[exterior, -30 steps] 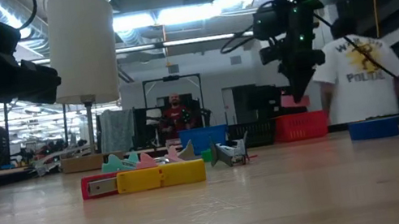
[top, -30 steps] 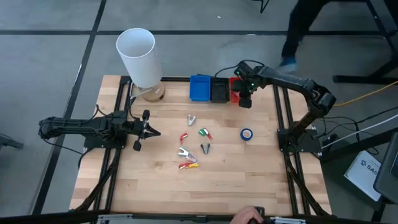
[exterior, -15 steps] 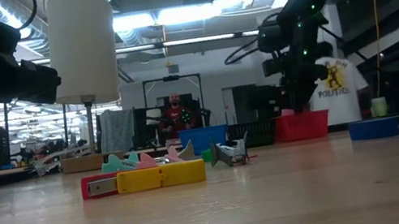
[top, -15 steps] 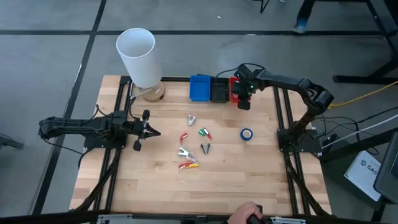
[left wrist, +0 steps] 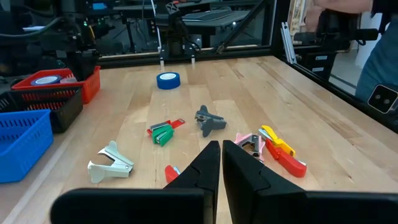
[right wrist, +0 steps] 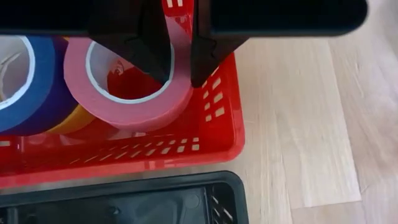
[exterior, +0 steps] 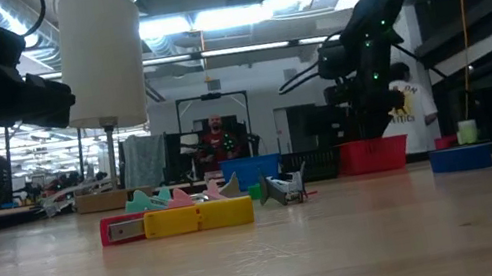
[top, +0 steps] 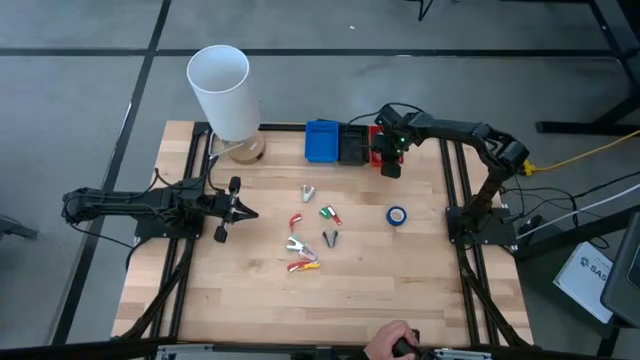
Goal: Pick and place Stapler, Stapler remover, tape
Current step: Put the pink tape into the red bin, then put the blue tape into the red bin
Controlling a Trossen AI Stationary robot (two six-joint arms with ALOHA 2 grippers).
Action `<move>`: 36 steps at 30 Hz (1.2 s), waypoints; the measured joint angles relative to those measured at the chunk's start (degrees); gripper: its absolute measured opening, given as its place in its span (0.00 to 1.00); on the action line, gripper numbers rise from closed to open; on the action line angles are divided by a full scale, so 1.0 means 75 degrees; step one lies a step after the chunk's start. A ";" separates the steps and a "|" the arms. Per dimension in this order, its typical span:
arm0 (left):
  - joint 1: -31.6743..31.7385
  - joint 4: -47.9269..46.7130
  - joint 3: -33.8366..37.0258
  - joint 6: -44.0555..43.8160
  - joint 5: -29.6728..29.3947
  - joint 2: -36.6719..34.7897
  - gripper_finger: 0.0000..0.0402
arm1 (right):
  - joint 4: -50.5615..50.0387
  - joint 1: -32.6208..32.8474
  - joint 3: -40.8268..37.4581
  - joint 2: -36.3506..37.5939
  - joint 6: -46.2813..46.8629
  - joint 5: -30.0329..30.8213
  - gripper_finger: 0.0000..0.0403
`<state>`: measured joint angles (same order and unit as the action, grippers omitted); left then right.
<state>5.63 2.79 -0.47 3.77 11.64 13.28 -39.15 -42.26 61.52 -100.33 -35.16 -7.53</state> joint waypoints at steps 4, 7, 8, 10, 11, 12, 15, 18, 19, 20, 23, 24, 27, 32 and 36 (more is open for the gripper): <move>0.0000 0.0001 0.0000 0.0000 0.0000 0.0001 0.04 | -0.0028 0.0000 0.0003 -0.0003 0.0003 0.0000 0.12; 0.0000 0.0000 -0.0003 0.0000 0.0000 0.0003 0.04 | -0.0250 0.0000 0.0067 -0.0022 0.0032 0.0019 0.17; 0.0000 0.0000 0.0000 0.0000 0.0000 0.0003 0.04 | -0.0376 0.0001 0.0088 -0.0030 0.0045 0.0019 0.19; -0.0001 0.0002 -0.0001 0.0001 0.0000 0.0000 0.04 | -0.0541 0.0003 0.0199 -0.0044 0.0077 0.0026 0.23; 0.0000 0.0002 0.0000 0.0000 0.0000 0.0002 0.04 | -0.0628 0.0002 0.0284 -0.0044 0.0085 0.0030 0.25; -0.0001 0.0001 -0.0001 0.0000 0.0000 0.0001 0.04 | -0.0702 0.0000 0.0362 -0.0041 0.0084 0.0032 0.27; 0.0000 0.0003 -0.0003 0.0000 0.0000 0.0000 0.04 | -0.1032 0.0000 0.0557 -0.0041 0.0054 0.0038 0.33; 0.0000 0.0003 0.0000 0.0000 0.0000 0.0000 0.04 | -0.1198 0.0000 0.0698 -0.0041 0.0029 0.0038 0.36; 0.0000 0.0001 -0.0001 0.0000 0.0000 0.0001 0.04 | -0.1242 0.0000 0.0720 -0.0041 0.0028 0.0046 0.37; -0.0002 0.0002 -0.0001 0.0000 0.0000 0.0001 0.04 | -0.1287 0.0000 0.0744 -0.0041 0.0026 0.0058 0.37; -0.0002 0.0001 -0.0001 0.0000 0.0000 0.0002 0.04 | -0.1476 0.0000 0.0867 -0.0038 0.0023 0.0058 0.38; -0.0001 0.0000 -0.0001 0.0001 0.0000 0.0001 0.04 | -0.1581 0.0000 0.0926 -0.0038 0.0025 0.0058 0.38; -0.0001 0.0001 -0.0001 0.0000 0.0000 0.0000 0.04 | -0.1874 0.0000 0.1180 -0.0013 0.0024 0.0058 0.38; -0.0001 0.0001 0.0000 0.0000 0.0000 0.0000 0.04 | -0.2304 -0.0032 0.1725 0.0016 0.0023 0.0059 0.37; 0.0000 0.0000 -0.0001 0.0000 0.0000 0.0001 0.04 | -0.2359 -0.0044 0.1917 0.0293 0.0020 0.0061 0.37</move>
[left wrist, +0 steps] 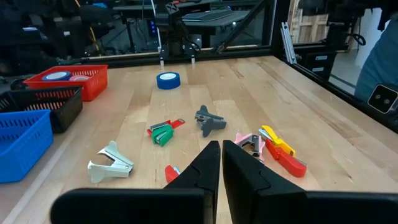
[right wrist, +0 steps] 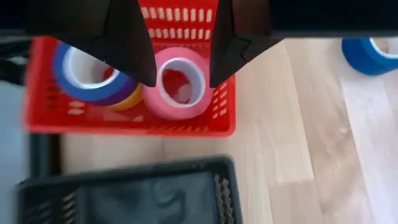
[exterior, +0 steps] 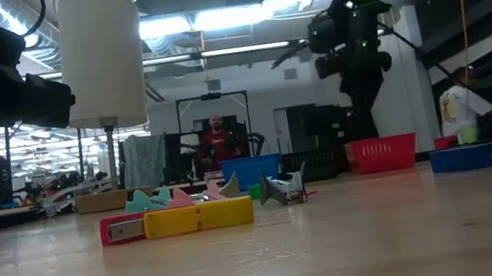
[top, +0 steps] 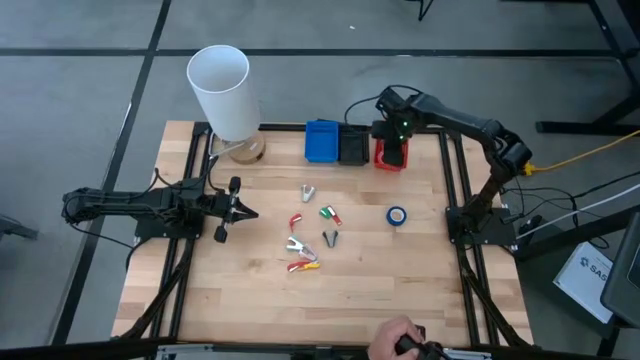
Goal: Pick and place Stapler, Stapler remover, tape
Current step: Put the blue tape into the red bin
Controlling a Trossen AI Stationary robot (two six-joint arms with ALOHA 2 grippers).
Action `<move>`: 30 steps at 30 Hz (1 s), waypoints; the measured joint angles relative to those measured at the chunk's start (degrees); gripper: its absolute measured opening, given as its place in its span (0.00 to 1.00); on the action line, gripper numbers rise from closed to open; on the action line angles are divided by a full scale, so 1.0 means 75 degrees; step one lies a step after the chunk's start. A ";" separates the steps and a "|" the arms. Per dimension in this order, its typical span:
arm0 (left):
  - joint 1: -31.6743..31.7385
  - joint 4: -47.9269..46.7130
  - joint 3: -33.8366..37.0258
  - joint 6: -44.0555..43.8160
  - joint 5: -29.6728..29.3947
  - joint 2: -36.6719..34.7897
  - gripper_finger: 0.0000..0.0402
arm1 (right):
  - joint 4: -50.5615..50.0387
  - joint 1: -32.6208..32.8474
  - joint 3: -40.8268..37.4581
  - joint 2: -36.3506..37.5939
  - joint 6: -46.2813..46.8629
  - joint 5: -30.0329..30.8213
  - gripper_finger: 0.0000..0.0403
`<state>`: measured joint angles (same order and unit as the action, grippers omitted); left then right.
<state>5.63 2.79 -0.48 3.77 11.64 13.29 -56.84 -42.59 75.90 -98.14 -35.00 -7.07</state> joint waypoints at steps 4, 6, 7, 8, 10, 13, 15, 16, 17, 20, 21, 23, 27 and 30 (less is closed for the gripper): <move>0.0000 -0.0001 -0.0001 0.0000 0.0000 0.0001 0.04 | 0.0003 0.0000 -0.0048 0.0553 -0.0050 -0.0002 0.37; -0.0002 -0.0001 0.0001 0.0000 0.0000 -0.0001 0.04 | -0.0002 0.0014 -0.0178 0.0876 -0.0048 0.0000 0.37; -0.0002 0.0002 0.0000 0.0000 0.0000 -0.0001 0.04 | -0.0008 0.0044 -0.0253 0.1032 -0.0047 0.0000 0.37; -0.0001 -0.0001 -0.0001 0.0000 0.0000 0.0001 0.04 | -0.0007 0.0086 -0.0332 0.1188 -0.0046 0.0000 0.37; -0.0003 0.0002 -0.0001 0.0000 0.0000 0.0001 0.04 | 0.0003 0.0180 -0.0558 0.1546 -0.0020 -0.0003 0.37; -0.0001 0.0001 0.0001 0.0000 0.0000 -0.0001 0.04 | 0.0149 0.0384 -0.1007 0.2112 0.0045 -0.0003 0.37; -0.0002 0.0000 -0.0001 0.0000 0.0000 -0.0001 0.04 | 0.0320 0.0555 -0.1366 0.2510 0.0293 -0.0003 0.37; -0.0002 0.0001 0.0000 0.0000 0.0000 -0.0001 0.04 | 0.0471 0.0639 -0.1551 0.2702 0.0449 -0.0003 0.37; -0.0003 0.0002 0.0001 0.0000 0.0000 0.0001 0.04 | 0.0578 0.0733 -0.1737 0.2884 0.0619 -0.0003 0.37; -0.0002 0.0001 -0.0001 0.0000 0.0000 -0.0001 0.04 | 0.0948 0.0985 -0.2294 0.3360 0.1184 -0.0006 0.37; -0.0001 0.0001 -0.0001 0.0000 0.0000 -0.0001 0.04 | 0.1065 0.1052 -0.2466 0.3492 0.1386 -0.0006 0.37; 0.0000 0.0000 -0.0001 0.0000 0.0000 -0.0001 0.04 | 0.1224 0.1194 -0.2764 0.3721 0.1865 -0.0006 0.37; -0.0001 0.0002 0.0001 0.0000 0.0000 -0.0001 0.04 | 0.1347 0.1542 -0.3153 0.4003 0.2910 -0.0006 0.37; -0.0001 0.0001 0.0000 0.0000 0.0000 0.0000 0.04 | 0.1386 0.1906 -0.3225 0.4099 0.3630 -0.0003 0.37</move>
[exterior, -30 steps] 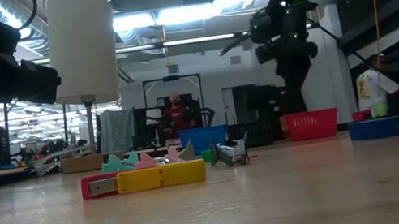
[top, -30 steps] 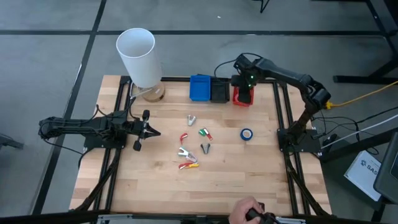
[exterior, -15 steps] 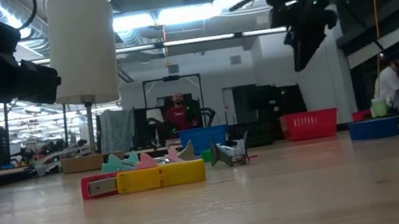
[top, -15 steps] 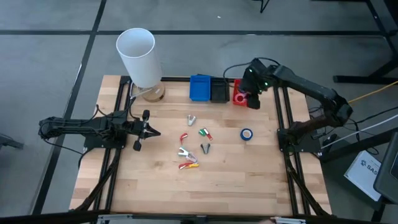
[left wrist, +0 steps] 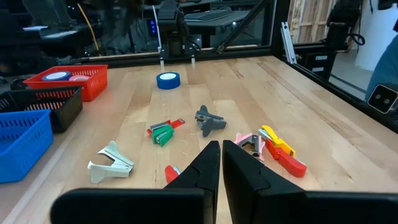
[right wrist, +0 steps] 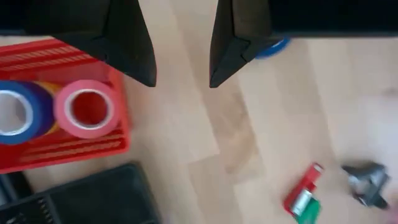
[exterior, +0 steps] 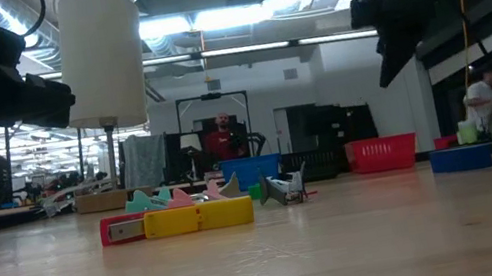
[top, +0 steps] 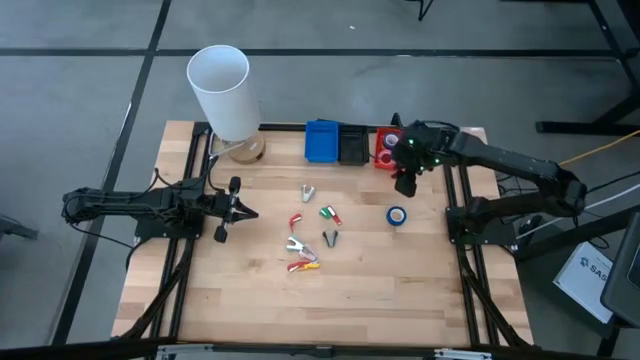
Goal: Pick and place Stapler, Stapler remover, tape
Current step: Put the blue tape into the red bin
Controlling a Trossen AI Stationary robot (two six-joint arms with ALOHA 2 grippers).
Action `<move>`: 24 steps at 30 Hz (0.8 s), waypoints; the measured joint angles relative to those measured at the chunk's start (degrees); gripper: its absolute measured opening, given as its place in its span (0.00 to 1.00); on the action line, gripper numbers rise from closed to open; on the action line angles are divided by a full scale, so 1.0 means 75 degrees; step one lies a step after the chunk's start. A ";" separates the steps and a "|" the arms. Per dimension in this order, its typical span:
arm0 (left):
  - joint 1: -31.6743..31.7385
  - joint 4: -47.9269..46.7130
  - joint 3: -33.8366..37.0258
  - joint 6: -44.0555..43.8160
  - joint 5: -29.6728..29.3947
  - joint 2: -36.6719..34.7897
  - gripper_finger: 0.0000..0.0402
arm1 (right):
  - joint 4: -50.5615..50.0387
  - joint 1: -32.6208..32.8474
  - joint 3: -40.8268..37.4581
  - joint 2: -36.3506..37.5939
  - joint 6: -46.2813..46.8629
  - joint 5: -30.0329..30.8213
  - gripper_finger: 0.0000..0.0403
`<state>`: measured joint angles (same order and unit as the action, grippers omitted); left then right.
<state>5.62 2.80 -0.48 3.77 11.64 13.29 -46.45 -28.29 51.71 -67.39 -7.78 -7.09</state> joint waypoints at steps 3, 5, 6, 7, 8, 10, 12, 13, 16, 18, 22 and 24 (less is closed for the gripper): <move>0.0001 -0.0001 -0.0001 0.0000 0.0000 -0.0001 0.04 | 0.0108 0.0462 -0.0004 0.0014 0.0686 -0.0003 0.37; -0.0001 0.0002 0.0000 0.0000 0.0000 -0.0001 0.04 | 0.0177 0.0829 -0.0004 0.0014 0.1064 -0.0003 0.37; 0.0000 0.0001 0.0000 0.0000 0.0000 0.0000 0.04 | 0.0231 0.1054 -0.0004 0.0012 0.1239 0.0000 0.37; 0.0000 -0.0001 0.0002 0.0000 0.0000 0.0000 0.04 | 0.0286 0.1293 -0.0004 0.0012 0.1419 0.0000 0.37; 0.0001 0.0000 0.0002 0.0000 0.0000 0.0000 0.04 | 0.0338 0.1543 -0.0004 0.0012 0.1638 -0.0003 0.37; -0.0002 0.0001 0.0002 0.0000 0.0000 -0.0001 0.04 | 0.0430 0.2083 -0.0004 0.0012 0.2215 -0.0006 0.37; -0.0002 -0.0001 0.0002 0.0000 0.0000 -0.0001 0.04 | 0.0492 0.2617 -0.0004 0.0012 0.2837 -0.0006 0.37; 0.0000 0.0000 0.0002 0.0000 0.0000 -0.0001 0.04 | 0.0498 0.2872 -0.0004 0.0012 0.3084 -0.0003 0.37; 0.0000 0.0000 0.0000 0.0000 0.0000 -0.0001 0.04 | 0.0518 0.3583 -0.0004 -0.0034 0.3685 -0.0006 0.37; 0.0000 -0.0001 0.0000 0.0000 0.0000 -0.0001 0.04 | 0.0510 0.4019 -0.0009 -0.0110 0.4266 -0.0004 0.37; 0.0001 -0.0001 0.0002 0.0000 0.0000 0.0002 0.04 | 0.0510 0.4791 -0.0009 -0.0269 0.5276 -0.0003 0.37; 0.0001 0.0001 0.0002 0.0000 0.0000 0.0000 0.04 | 0.0509 0.5168 -0.0009 -0.0349 0.5441 -0.0003 0.37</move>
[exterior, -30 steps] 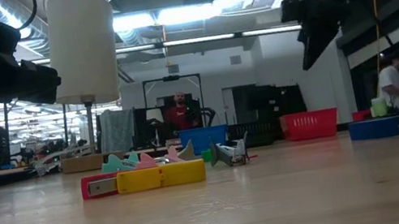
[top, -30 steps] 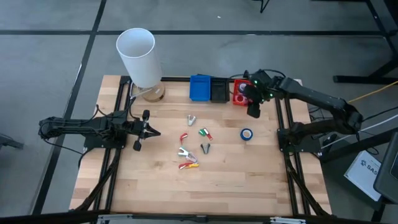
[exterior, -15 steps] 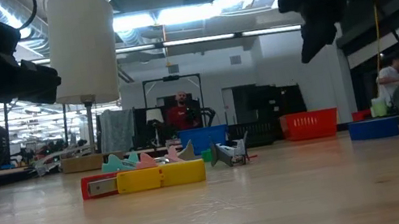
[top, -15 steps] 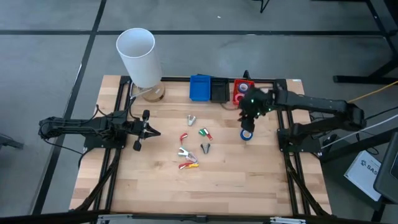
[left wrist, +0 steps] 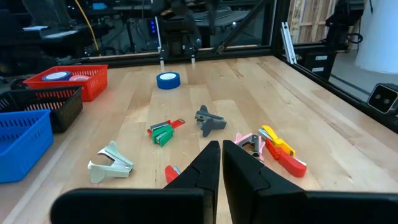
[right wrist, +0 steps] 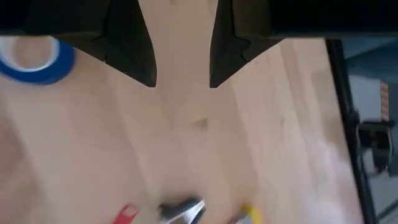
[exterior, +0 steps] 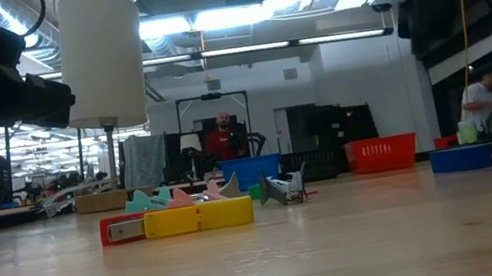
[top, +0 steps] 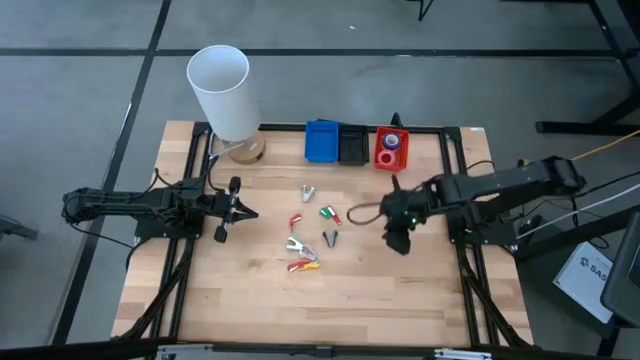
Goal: Pick and place Stapler, Stapler remover, tape
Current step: Put the blue tape into the red bin
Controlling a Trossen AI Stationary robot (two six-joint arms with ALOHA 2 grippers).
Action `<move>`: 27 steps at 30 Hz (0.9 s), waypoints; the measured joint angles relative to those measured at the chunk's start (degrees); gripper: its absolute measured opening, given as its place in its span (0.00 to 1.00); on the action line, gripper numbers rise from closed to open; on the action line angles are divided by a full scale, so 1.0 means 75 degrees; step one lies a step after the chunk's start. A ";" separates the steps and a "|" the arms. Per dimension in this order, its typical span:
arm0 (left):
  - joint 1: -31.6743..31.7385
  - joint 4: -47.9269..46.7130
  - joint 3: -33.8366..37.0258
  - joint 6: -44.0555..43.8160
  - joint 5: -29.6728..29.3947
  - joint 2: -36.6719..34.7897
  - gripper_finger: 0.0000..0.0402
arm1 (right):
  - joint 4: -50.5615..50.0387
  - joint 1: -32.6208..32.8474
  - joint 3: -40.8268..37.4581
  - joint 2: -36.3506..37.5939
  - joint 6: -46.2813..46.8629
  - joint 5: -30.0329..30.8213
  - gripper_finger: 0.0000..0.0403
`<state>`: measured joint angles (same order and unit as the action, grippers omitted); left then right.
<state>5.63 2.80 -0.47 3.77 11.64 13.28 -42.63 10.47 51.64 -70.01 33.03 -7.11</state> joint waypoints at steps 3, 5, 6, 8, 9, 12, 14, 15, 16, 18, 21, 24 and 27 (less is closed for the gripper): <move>0.0000 -0.0001 -0.0003 0.0003 0.0000 -0.0001 0.04 | -0.0008 0.0506 0.0000 -0.0201 -0.0015 0.0239 0.37; -0.0003 -0.0002 0.0000 0.0000 0.0000 -0.0001 0.04 | -0.0051 0.0775 0.0000 -0.0362 -0.0037 0.0533 0.37; 0.0000 -0.0002 0.0000 0.0000 0.0000 -0.0001 0.04 | -0.0110 0.0879 0.0000 -0.0450 -0.0055 0.0667 0.37; -0.0002 -0.0002 -0.0001 0.0000 0.0000 0.0000 0.04 | -0.0251 0.1025 0.0000 -0.0637 -0.0132 0.0923 0.37; -0.0001 0.0000 0.0000 0.0000 0.0000 -0.0001 0.04 | -0.0358 0.1071 0.0000 -0.0728 -0.0201 0.1019 0.37; -0.0003 -0.0002 0.0000 0.0000 0.0000 -0.0001 0.04 | -0.0616 0.1097 0.0000 -0.1020 -0.0256 0.1147 0.37; -0.0003 -0.0002 0.0000 0.0000 0.0000 0.0002 0.04 | -0.0697 0.1089 0.0000 -0.1167 -0.0153 0.1146 0.37; 0.0000 -0.0002 -0.0003 0.0000 0.0000 0.0002 0.04 | -0.0690 0.1078 0.0000 -0.1225 -0.0044 0.1144 0.37; -0.0003 -0.0002 -0.0002 0.0000 0.0000 0.0000 0.04 | -0.0683 0.1080 0.0003 -0.1273 0.0079 0.1108 0.37; -0.0001 0.0000 0.0000 0.0000 0.0000 0.0000 0.04 | -0.0726 0.1080 0.0115 -0.1392 0.0218 0.0910 0.37; -0.0003 0.0001 0.0000 0.0000 0.0000 0.0002 0.04 | -0.0773 0.1060 0.0472 -0.1582 0.0050 0.0781 0.37; -0.0001 -0.0002 -0.0001 0.0000 0.0000 -0.0001 0.04 | -0.0813 0.0922 0.0793 -0.1757 -0.0315 0.0797 0.37; -0.0002 0.0001 -0.0002 0.0000 0.0000 0.0001 0.04 | -0.0978 0.0797 0.1067 -0.1891 -0.0775 0.0811 0.37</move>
<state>5.61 2.81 -0.49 3.77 11.64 13.29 -49.96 16.44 59.64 -84.19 27.22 -1.03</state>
